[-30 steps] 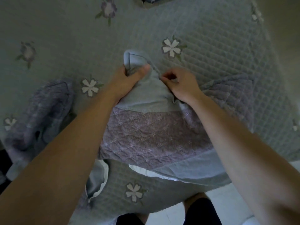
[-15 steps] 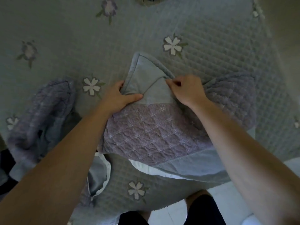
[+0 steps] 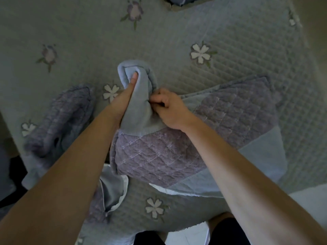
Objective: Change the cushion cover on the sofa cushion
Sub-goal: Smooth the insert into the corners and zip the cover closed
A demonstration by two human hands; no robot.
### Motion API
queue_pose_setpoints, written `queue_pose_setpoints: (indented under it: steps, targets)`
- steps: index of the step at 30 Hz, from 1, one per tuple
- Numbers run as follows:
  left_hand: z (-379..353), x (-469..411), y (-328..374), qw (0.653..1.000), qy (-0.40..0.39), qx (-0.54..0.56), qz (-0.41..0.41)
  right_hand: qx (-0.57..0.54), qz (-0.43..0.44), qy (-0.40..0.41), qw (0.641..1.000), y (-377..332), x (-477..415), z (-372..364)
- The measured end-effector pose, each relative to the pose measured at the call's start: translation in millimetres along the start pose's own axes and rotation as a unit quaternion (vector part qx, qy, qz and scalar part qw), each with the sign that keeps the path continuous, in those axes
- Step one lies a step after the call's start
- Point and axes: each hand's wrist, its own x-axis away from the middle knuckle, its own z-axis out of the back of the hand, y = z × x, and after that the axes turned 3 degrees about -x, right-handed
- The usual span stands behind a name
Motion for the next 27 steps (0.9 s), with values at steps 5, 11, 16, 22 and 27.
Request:
queue_pose_setpoints:
  steps: [5,11,16,22,27]
  targets:
    - [2.9,-4.0,-19.3,0.991,0.097,-0.089,0.032,0.134,-0.05,-0.176,0.974,1.8,-0.6,18.6]
    - [-1.7,-5.6,-23.8,0.99,0.13,-0.048,0.011,0.305,-0.136,-0.007,0.943,38.6,-13.6,64.4]
    - [1.7,-12.2,-32.2,0.987,0.146,-0.07,-0.015,0.281,0.014,0.09,0.955,27.5,-5.6,54.0]
    - [-0.2,-19.5,-60.3,0.949,0.188,-0.247,-0.055,0.486,-0.15,-0.02,0.861,61.1,44.8,55.2]
    - [7.3,-11.9,-71.6,0.906,0.32,-0.26,-0.1,0.403,-0.07,-0.006,0.913,49.8,38.7,52.7]
